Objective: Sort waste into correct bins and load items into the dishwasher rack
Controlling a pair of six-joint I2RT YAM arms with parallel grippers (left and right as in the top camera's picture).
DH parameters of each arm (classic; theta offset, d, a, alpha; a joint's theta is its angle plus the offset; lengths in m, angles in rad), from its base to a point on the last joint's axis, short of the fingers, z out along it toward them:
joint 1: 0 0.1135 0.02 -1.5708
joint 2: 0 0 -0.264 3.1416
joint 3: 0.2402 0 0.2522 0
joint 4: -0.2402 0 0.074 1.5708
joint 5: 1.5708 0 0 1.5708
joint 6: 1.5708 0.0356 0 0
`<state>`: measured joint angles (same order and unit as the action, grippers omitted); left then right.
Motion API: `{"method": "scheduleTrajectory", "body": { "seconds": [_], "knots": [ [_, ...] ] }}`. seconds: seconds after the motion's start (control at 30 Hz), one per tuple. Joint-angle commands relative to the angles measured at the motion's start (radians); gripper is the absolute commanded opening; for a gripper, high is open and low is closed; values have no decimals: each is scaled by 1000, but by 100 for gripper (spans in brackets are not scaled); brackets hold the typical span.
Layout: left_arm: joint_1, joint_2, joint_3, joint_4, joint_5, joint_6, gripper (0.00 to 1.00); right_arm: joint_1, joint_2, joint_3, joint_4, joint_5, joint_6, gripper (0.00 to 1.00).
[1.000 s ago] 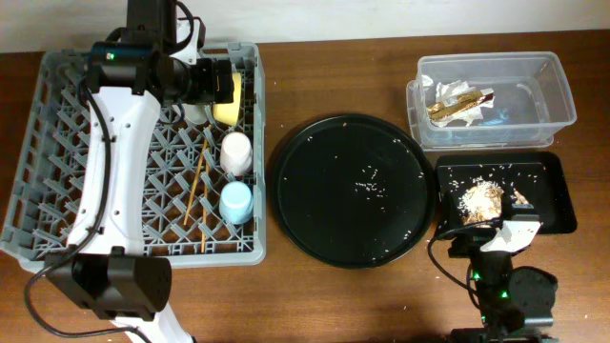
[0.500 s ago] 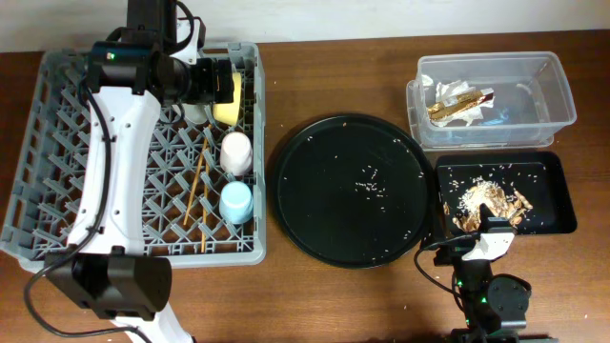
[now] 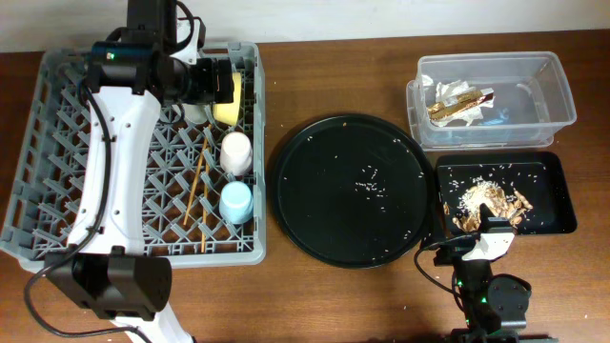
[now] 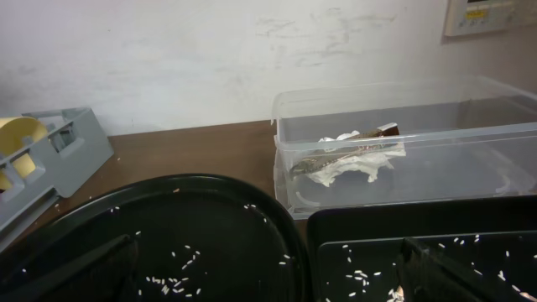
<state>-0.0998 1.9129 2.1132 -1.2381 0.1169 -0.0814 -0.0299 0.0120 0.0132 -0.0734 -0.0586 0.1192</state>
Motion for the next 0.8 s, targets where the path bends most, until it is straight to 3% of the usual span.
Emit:
{"method": "scheduleTrajectory", "body": {
  "seconds": [0.0, 0.03, 0.1, 0.17, 0.27, 0.4, 0.57, 0.77],
  "knots": [
    [-3, -44, 10, -48, -14, 13, 99, -4, -9, -8, 0, -10, -7, 98],
    [-5, -76, 3, -44, -39, 17, 99, -4, -9, -8, 0, -10, -8, 99],
    [-12, -177, -75, 66, -57, 142, 99, -4, -9, -8, 0, -10, -8, 98],
    [-11, -276, -204, 183, -62, 159, 99, -4, -9, -8, 0, -10, -8, 98],
    [11, -523, -611, 477, -128, 159, 99, -4, -9, -8, 0, -10, -8, 98],
    [144, -953, -1256, 892, -79, 159, 99, -4, -9, -8, 0, -10, -8, 99],
    [175, -1392, -1727, 1138, -80, 216, 100, -4, -9, -8, 0, -10, -8, 99],
    [175, -1678, -2012, 1249, -80, 234, 100, -4, -9, -8, 0, -10, -8, 99]
  ]
}}
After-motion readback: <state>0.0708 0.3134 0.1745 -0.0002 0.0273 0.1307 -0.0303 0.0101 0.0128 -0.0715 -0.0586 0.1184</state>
